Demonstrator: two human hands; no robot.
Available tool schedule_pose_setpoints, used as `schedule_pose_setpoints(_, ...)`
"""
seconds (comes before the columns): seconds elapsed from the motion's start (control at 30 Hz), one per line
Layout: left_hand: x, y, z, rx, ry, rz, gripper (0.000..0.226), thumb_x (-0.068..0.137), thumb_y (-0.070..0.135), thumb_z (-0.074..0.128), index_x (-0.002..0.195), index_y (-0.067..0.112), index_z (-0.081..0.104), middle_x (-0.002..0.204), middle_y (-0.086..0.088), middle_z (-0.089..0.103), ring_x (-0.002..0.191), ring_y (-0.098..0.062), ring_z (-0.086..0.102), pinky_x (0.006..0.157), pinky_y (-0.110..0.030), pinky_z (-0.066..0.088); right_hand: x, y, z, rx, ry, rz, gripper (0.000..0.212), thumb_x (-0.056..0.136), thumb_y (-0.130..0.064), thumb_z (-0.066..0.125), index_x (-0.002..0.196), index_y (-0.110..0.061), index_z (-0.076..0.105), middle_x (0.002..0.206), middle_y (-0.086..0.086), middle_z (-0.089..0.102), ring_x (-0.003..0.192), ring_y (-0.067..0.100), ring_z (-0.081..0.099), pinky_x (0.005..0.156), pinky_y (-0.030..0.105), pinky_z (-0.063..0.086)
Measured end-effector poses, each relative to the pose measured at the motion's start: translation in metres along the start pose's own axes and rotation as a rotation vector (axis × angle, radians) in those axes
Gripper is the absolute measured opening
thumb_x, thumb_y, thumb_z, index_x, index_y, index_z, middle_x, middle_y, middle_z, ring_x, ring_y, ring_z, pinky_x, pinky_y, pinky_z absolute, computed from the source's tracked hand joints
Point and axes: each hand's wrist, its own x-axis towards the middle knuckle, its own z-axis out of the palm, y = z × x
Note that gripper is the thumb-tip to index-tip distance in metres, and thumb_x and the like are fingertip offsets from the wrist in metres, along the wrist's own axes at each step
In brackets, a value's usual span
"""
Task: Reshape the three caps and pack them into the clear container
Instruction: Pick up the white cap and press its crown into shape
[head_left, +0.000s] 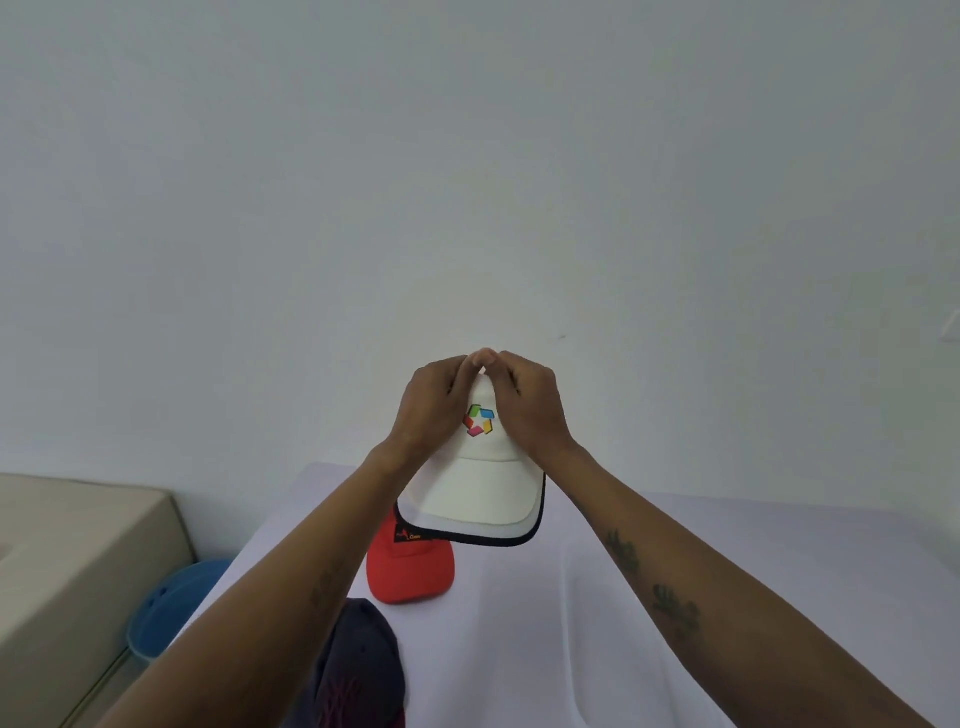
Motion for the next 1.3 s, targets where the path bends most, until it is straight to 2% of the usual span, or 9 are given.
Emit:
schedule_pose_setpoints(0.13,0.004,-0.002,-0.008,0.061,-0.011,-0.176,0.070,0.092,0.057,0.039,0.053,0.000,0.046,0.049,-0.014,0.050,0.049,-0.027,0.046,0.052,-0.033,0.038,-0.001,-0.004,-0.005,0.065,0.081,0.019,0.056,0.094,-0.038,0.054,0.047,-0.016,0.034,0.040,-0.006,0.034,0.042,0.011,0.031,0.044,0.030,0.032)
schedule_pose_setpoints(0.33,0.008,-0.004,-0.021,-0.264,0.165,-0.270,0.062,0.091,0.053,0.048,0.049,0.013,0.025,0.046,-0.006,0.029,0.040,-0.015,0.031,0.043,-0.021,0.029,-0.001,0.004,-0.007,0.072,-0.063,0.158,0.058,0.096,-0.038,0.051,0.046,-0.018,0.027,0.039,-0.008,0.031,0.042,0.008,0.030,0.047,0.018,0.027)
schedule_pose_setpoints(0.6,-0.001,-0.026,-0.019,-0.279,-0.003,-0.411,0.062,0.091,0.062,0.035,0.058,0.010,0.044,0.061,-0.014,0.045,0.058,-0.020,0.046,0.059,-0.026,0.038,-0.005,0.008,-0.017,0.157,0.196,0.094,0.056,0.094,-0.027,0.057,0.050,-0.012,0.026,0.046,-0.002,0.022,0.046,0.008,0.022,0.046,0.021,0.024)
schedule_pose_setpoints(0.73,-0.004,-0.016,-0.016,-0.330,0.167,-0.390,0.061,0.094,0.058,0.035,0.056,0.009,0.036,0.054,-0.009,0.034,0.052,-0.021,0.036,0.050,-0.026,0.032,0.001,0.005,-0.022,0.258,0.105,0.166,0.054,0.095,-0.033,0.055,0.052,-0.016,0.027,0.050,-0.003,0.027,0.050,0.009,0.026,0.050,0.020,0.028)
schedule_pose_setpoints(0.87,0.005,-0.004,-0.021,-0.390,0.264,-0.269,0.068,0.099,0.048,0.030,0.056,-0.004,0.040,0.056,-0.012,0.034,0.051,-0.022,0.034,0.048,-0.022,0.032,0.005,0.016,-0.019,0.467,-0.078,0.485,0.059,0.096,-0.049,0.041,0.076,0.002,0.063,0.073,0.012,0.062,0.068,0.019,0.059,0.065,0.030,0.048)
schedule_pose_setpoints(1.0,0.009,-0.003,-0.022,-0.394,0.301,-0.258,0.061,0.100,0.044,0.031,0.058,0.002,0.045,0.054,-0.007,0.041,0.050,-0.013,0.042,0.053,-0.020,0.037,0.001,0.018,-0.013,0.323,0.089,0.370,0.052,0.099,-0.039,0.042,0.056,-0.010,0.039,0.057,0.010,0.040,0.056,0.019,0.041,0.054,0.026,0.033)
schedule_pose_setpoints(1.13,-0.002,-0.005,-0.018,-0.289,0.083,-0.196,0.039,0.102,0.034,0.034,0.112,0.009,0.062,0.110,-0.001,0.066,0.104,-0.013,0.061,0.093,-0.029,0.048,0.008,0.014,-0.021,0.268,0.213,0.321,0.053,0.099,-0.032,0.046,0.052,-0.015,0.027,0.052,0.004,0.030,0.051,0.014,0.030,0.048,0.025,0.025)
schedule_pose_setpoints(1.2,-0.016,-0.001,-0.018,-0.151,-0.115,-0.130,0.054,0.097,0.044,0.039,0.146,0.023,0.030,0.148,0.006,0.039,0.136,-0.009,0.037,0.111,-0.027,0.029,0.017,0.016,-0.029,0.261,0.235,0.320,0.053,0.098,-0.032,0.048,0.053,-0.012,0.029,0.054,0.005,0.030,0.051,0.014,0.029,0.048,0.025,0.024)
schedule_pose_setpoints(1.3,-0.040,-0.002,-0.028,-0.054,-0.405,0.008,0.105,0.075,0.067,0.057,0.149,0.039,-0.012,0.160,0.018,-0.007,0.147,-0.002,0.000,0.118,-0.030,0.011,0.031,0.021,-0.044,0.256,0.220,0.316,0.054,0.097,-0.033,0.050,0.052,-0.015,0.026,0.053,0.002,0.025,0.049,0.011,0.025,0.048,0.025,0.023)
